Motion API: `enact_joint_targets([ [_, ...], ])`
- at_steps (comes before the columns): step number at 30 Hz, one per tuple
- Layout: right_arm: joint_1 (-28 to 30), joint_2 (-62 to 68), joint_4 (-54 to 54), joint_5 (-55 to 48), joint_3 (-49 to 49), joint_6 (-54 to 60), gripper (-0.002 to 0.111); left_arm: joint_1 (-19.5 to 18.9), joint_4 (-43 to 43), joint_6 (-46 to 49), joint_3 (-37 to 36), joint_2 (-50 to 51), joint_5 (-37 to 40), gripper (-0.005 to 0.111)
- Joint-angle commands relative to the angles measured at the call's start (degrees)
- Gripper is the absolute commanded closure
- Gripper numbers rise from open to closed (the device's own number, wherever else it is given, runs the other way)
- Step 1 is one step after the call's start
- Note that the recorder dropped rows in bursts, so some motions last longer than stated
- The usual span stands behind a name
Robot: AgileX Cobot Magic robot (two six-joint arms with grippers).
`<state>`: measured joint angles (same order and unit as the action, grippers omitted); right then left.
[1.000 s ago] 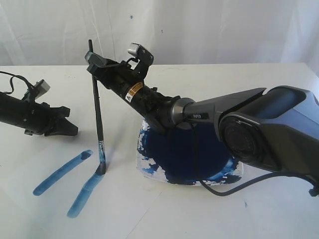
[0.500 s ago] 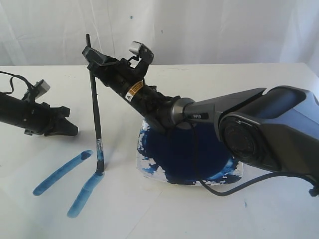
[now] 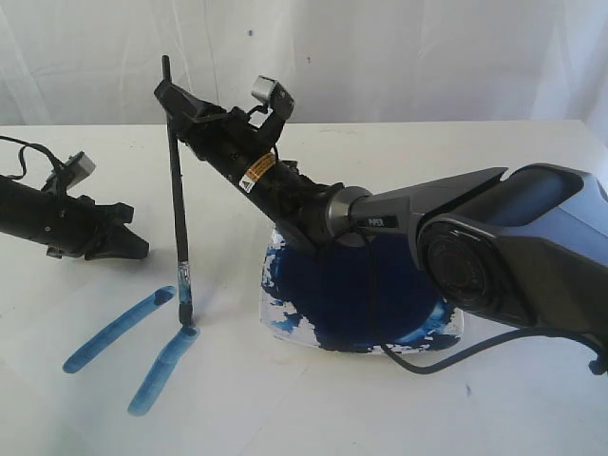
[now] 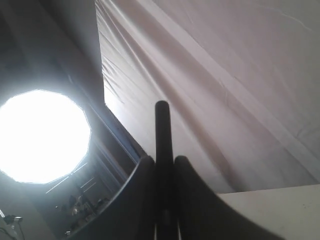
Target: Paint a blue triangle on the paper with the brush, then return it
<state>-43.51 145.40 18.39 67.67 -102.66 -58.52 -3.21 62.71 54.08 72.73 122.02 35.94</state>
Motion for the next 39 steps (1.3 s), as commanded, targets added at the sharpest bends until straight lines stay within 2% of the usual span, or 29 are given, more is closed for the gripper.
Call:
enact_joint_targets([
  [1,0.10,-0.19,1.78,2.16,-0.18,-2.96,0.108,-0.04,-1.08,0.08,-0.08,0.32,-3.55,0.107],
  [23,0.34,-1.17,7.13,2.29,-0.18,-12.32,0.108,-0.04,-1.08,0.08,-0.08,0.32,-3.55,0.107],
  [32,4.50,-1.99,7.04,2.29,-0.18,-19.86,0.108,-0.04,-1.08,0.08,-0.08,0.32,-3.55,0.107],
  [39,6.34,-1.85,4.35,2.29,-0.83,-20.13,0.108,-0.04,-1.08,0.08,-0.08,0.32,-3.55,0.107],
])
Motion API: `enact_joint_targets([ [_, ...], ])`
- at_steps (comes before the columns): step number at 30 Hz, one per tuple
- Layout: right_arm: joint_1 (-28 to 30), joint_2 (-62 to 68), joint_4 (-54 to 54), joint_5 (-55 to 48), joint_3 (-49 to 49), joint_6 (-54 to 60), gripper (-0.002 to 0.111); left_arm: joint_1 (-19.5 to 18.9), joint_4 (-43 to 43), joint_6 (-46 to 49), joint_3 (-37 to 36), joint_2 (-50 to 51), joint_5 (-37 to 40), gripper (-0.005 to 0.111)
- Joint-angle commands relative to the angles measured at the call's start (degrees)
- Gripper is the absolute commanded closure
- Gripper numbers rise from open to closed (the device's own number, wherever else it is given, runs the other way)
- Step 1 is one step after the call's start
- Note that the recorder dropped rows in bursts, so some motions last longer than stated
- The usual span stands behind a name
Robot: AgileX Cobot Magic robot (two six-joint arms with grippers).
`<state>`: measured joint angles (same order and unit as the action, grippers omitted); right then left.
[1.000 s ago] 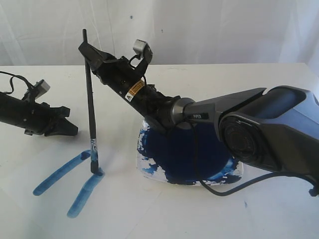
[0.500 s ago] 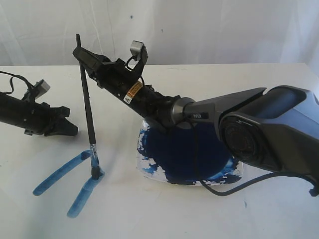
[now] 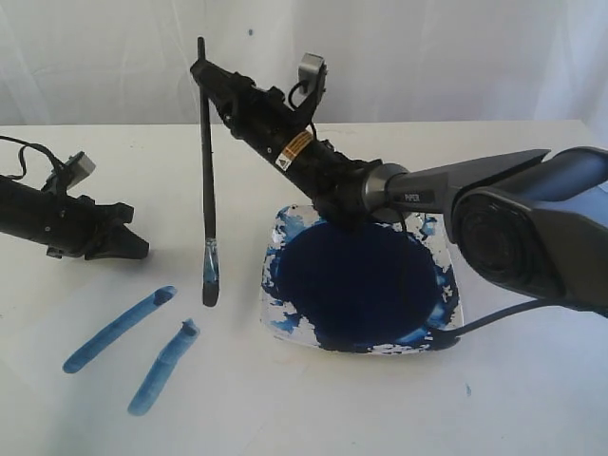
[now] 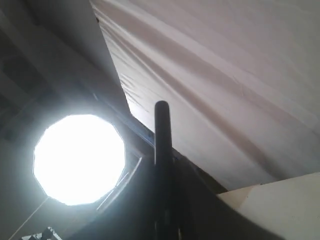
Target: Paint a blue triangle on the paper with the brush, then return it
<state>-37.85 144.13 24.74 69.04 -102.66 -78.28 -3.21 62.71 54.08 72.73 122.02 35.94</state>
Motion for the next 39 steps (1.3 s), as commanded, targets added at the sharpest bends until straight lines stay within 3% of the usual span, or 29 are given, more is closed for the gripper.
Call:
enact_joint_targets([
  [1,0.78,-0.57,-2.45,0.92,-1.24,-0.38,0.108,-0.04,-1.08,0.08,-0.08,0.32,-3.55,0.107],
  [10,0.79,3.46,-2.01,-5.95,-10.82,1.53,0.108,-0.04,-1.08,0.08,-0.08,0.32,-3.55,0.107],
  [25,0.88,12.62,-3.88,-11.82,-22.97,-7.19,0.108,-0.04,-1.08,0.08,-0.08,0.32,-3.55,0.107],
  [39,-0.55,15.43,-0.52,-13.36,-27.51,-11.39,0.108,-0.04,-1.08,0.08,-0.08,0.32,-3.55,0.107],
])
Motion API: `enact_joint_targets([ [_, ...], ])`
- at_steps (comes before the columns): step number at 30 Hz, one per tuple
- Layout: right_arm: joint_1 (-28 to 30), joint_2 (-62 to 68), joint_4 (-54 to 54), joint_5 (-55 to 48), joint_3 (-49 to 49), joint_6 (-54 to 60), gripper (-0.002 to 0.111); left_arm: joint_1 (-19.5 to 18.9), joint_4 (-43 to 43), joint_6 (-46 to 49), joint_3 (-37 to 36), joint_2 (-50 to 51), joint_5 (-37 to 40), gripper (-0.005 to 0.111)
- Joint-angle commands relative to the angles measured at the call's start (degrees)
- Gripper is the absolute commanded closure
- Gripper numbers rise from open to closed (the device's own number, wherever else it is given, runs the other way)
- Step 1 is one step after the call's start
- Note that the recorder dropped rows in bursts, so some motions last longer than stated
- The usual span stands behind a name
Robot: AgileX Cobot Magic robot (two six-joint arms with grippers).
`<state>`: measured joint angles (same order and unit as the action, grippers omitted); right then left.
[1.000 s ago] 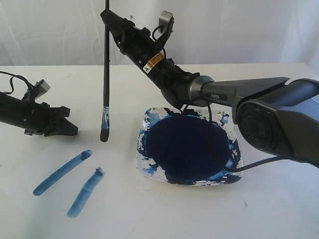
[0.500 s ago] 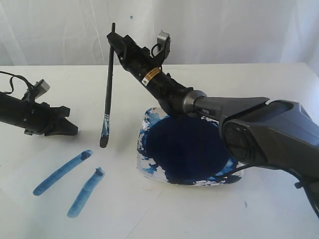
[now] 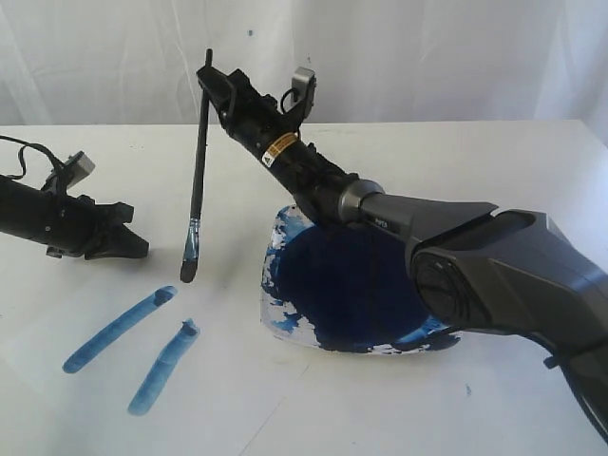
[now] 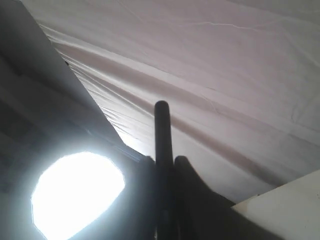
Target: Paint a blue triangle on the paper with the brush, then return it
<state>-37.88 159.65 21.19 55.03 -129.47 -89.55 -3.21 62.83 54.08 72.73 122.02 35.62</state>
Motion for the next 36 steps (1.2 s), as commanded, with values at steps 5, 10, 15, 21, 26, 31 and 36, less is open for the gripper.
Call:
enact_joint_targets([
  [5,-0.52,-0.09,7.97,3.19,-0.71,1.00,0.108,-0.04,-1.20,0.08,-0.08,0.32,-3.23,0.107],
  [10,-0.52,-0.09,6.33,7.24,-0.71,1.00,0.108,-0.04,-1.20,0.08,-0.08,0.32,-3.23,0.107],
  [15,-0.52,-0.09,3.80,8.37,-0.71,0.88,0.108,-0.04,-1.20,0.08,-0.08,0.32,-3.23,0.107],
  [21,-0.12,-0.09,4.47,11.22,-0.71,0.47,0.108,-0.04,-1.20,0.08,-0.08,0.32,-3.23,0.107],
  [26,-0.12,-0.09,4.37,14.93,-0.71,-3.58,0.108,-0.04,-1.20,0.08,-0.08,0.32,-3.23,0.107],
  [31,-0.12,-0.09,4.24,14.93,-0.71,-3.58,0.108,-0.04,-1.20,0.08,-0.08,0.32,-3.23,0.107],
  [36,-0.12,-0.09,4.12,14.93,-0.71,-3.58,0.108,-0.04,-1.20,0.08,-0.08,0.32,-3.23,0.107],
])
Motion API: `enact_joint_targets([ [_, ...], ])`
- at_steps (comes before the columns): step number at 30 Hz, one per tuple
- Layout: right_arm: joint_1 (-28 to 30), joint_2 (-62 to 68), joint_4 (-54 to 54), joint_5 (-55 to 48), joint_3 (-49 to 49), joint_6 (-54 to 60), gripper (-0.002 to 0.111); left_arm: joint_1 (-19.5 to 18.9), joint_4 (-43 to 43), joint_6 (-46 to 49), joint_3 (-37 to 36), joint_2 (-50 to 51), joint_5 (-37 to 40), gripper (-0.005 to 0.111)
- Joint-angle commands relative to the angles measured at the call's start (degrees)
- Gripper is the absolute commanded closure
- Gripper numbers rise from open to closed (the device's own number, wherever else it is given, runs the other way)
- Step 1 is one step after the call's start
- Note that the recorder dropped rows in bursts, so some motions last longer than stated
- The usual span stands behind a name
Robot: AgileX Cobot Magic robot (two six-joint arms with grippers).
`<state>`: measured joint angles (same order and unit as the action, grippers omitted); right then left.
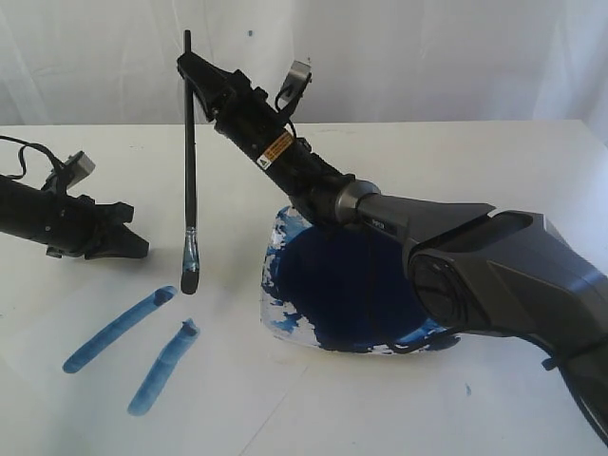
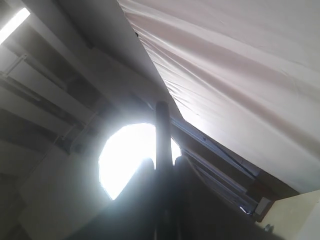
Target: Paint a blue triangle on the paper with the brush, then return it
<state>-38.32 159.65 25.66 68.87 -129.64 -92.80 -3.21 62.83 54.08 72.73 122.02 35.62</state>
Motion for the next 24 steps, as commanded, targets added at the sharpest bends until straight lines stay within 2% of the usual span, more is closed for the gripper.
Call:
enact_joint_targets([
  [1,0.32,-0.09,-0.35,1.09,-0.54,-0.32,0.108,-0.04,-1.20,0.08,-0.08,0.32,-3.23,0.107],
  [5,0.32,-0.09,-0.35,1.09,-0.54,-0.32,0.108,-0.04,-1.38,0.09,-0.08,0.32,-2.56,0.107],
  [11,0.32,-0.09,-0.24,1.09,-0.54,-0.32,0.108,-0.15,-9.95,3.59,-0.08,-2.10,-1.77,0.107],
  [19,0.32,-0.09,0.79,1.09,-0.54,-0.32,0.108,-0.15,-22.37,-3.11,-0.08,-12.75,-2.33,0.107],
  [24,0.21,-0.09,3.20,0.45,-0.54,0.03,0.108,-0.15,-29.45,-5.07,-0.08,-18.74,2.32,0.107],
])
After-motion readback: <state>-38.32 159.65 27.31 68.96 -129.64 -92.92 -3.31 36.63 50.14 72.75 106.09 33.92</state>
